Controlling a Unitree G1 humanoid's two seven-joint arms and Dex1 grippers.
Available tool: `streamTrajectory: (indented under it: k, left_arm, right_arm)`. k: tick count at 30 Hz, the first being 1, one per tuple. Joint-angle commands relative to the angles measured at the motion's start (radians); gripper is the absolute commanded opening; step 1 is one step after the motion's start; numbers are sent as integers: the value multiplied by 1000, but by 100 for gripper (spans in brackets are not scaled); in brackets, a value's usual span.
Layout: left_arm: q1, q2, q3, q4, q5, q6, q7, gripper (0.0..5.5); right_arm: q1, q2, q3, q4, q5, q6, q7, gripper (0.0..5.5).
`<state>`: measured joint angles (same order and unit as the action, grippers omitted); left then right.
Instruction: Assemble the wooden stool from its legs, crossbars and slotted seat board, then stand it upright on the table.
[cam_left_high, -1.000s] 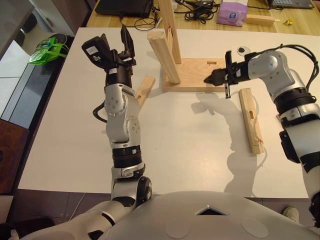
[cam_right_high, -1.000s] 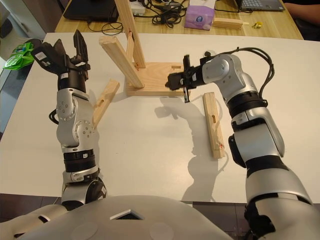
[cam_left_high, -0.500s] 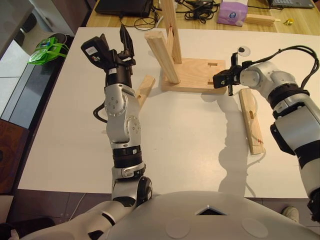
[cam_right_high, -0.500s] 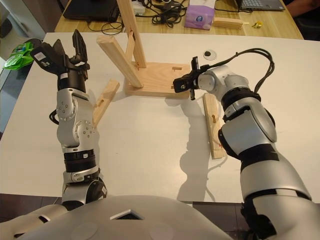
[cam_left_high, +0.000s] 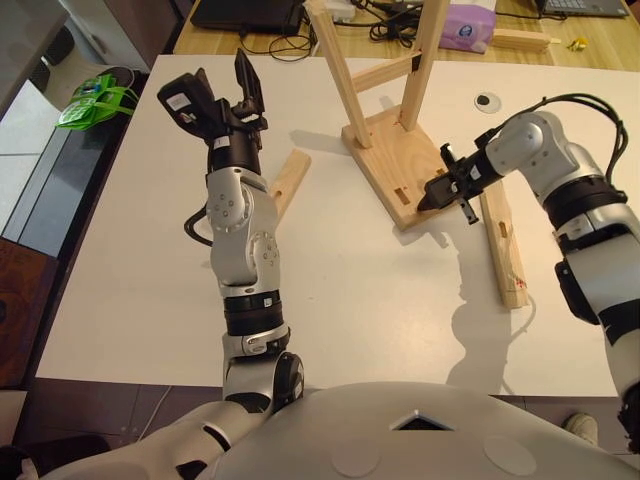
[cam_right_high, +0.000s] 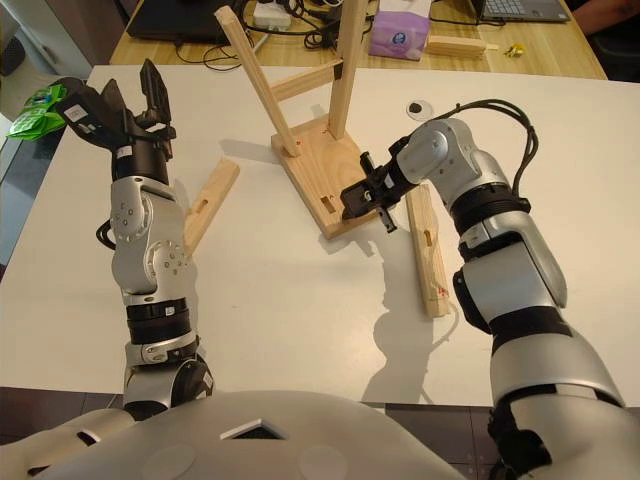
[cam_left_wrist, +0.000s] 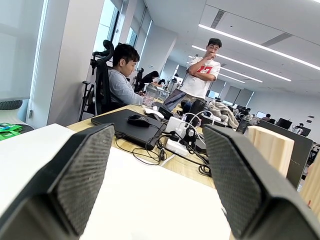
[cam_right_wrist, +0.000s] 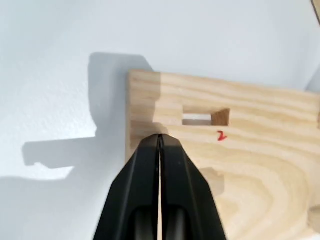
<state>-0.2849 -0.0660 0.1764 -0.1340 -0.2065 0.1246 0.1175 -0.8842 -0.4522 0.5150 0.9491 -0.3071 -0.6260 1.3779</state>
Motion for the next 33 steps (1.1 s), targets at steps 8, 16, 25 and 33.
streamTrajectory:
  k: [8,16,25,33]
  left_arm:
    - [-20,13,12,21,0,1,5,326]
    - [-16,8,14,20,1,0,11,326]
    - [-29,12,14,31,-2,6,6,326]
    - [-17,11,19,22,-2,8,10,326]
  right_arm:
    - [64,15,-108,-293,180,162,-16,0]
    - [-75,-23,-19,63,-110,72,-382,0]
    - [-94,6,120,280,-330,-28,-605,0]
    - [20,-23,-39,121,-1,-48,-165,0]
